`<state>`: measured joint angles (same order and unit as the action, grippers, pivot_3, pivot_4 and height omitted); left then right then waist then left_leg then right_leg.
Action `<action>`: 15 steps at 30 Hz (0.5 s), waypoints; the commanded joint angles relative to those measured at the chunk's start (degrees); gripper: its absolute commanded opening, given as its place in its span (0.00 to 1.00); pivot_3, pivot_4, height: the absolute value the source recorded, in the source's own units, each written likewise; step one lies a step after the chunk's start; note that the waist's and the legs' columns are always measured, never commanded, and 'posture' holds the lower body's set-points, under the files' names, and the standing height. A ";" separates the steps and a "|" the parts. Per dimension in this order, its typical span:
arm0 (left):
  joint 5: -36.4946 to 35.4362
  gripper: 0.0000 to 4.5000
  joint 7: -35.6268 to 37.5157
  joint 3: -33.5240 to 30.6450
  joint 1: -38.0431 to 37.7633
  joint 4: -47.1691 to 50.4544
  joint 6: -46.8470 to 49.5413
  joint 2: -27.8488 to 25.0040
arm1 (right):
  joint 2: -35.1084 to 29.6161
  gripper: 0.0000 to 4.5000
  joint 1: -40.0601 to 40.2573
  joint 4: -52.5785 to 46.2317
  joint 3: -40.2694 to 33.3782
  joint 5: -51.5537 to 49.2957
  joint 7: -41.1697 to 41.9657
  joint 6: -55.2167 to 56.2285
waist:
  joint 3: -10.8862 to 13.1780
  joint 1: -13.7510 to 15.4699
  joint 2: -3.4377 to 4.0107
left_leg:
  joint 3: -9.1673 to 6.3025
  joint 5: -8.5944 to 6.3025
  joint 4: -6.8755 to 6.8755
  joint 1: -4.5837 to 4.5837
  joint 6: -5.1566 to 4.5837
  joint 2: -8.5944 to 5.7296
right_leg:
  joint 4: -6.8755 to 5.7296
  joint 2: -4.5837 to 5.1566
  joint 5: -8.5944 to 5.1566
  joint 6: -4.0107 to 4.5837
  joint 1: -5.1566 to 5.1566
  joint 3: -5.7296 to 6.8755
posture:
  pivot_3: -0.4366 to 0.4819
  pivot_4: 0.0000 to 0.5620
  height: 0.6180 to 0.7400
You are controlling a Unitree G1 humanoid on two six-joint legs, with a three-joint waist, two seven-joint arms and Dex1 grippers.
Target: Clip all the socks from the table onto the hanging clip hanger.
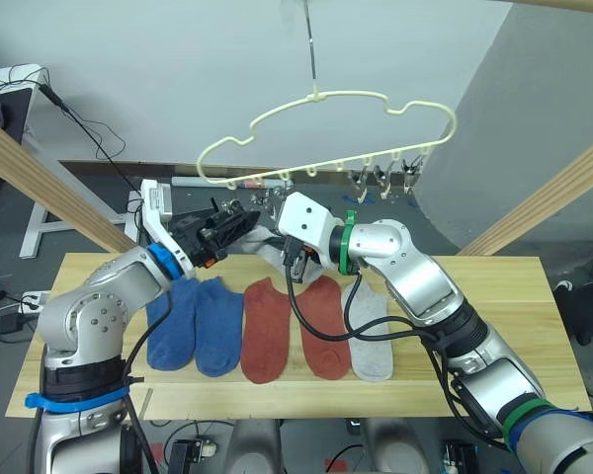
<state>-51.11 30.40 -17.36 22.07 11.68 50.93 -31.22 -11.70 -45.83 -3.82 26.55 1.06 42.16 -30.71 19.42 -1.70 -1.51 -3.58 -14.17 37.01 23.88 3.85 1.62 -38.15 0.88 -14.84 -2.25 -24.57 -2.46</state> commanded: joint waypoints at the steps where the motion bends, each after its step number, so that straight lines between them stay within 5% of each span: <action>1: -0.82 0.54 0.41 -0.83 -0.96 3.12 -0.20 -0.82 | 0.58 0.00 -0.62 -1.63 -0.58 -0.08 -0.11 0.72 | 0.00 0.02 0.00 | 0.00 0.00 0.00 0.00 0.00 0.00 | -0.01 0.03 0.00 0.00 0.00 0.00 | 0.54 0.57 1.00; 12: -7.42 0.54 0.79 -3.51 -1.13 4.68 3.54 -2.35 | 1.14 0.00 -0.76 -0.62 -0.16 0.47 -0.25 2.41 | 0.00 -0.02 0.00 | -0.01 0.01 0.01 0.01 -0.02 -0.02 | -0.02 0.10 0.00 0.00 0.00 0.03 | 0.54 0.57 1.00; 15: -7.91 0.55 1.95 -3.72 -2.41 5.23 3.90 -4.43 | 1.32 0.24 -0.39 -0.84 -0.34 0.34 -0.43 2.49 | 0.00 -0.11 0.00 | 0.00 0.01 0.00 0.00 -0.01 -0.01 | -0.03 0.08 0.00 0.00 -0.01 0.04 | 0.55 0.56 1.00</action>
<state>-57.80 31.07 -19.49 20.36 14.27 54.84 -34.60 -11.05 -45.83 -3.09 26.57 1.27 41.97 -29.47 19.42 -1.82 -1.51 -3.58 -14.15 37.01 23.89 3.84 1.61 -38.19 0.97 -14.84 -2.25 -24.60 -2.42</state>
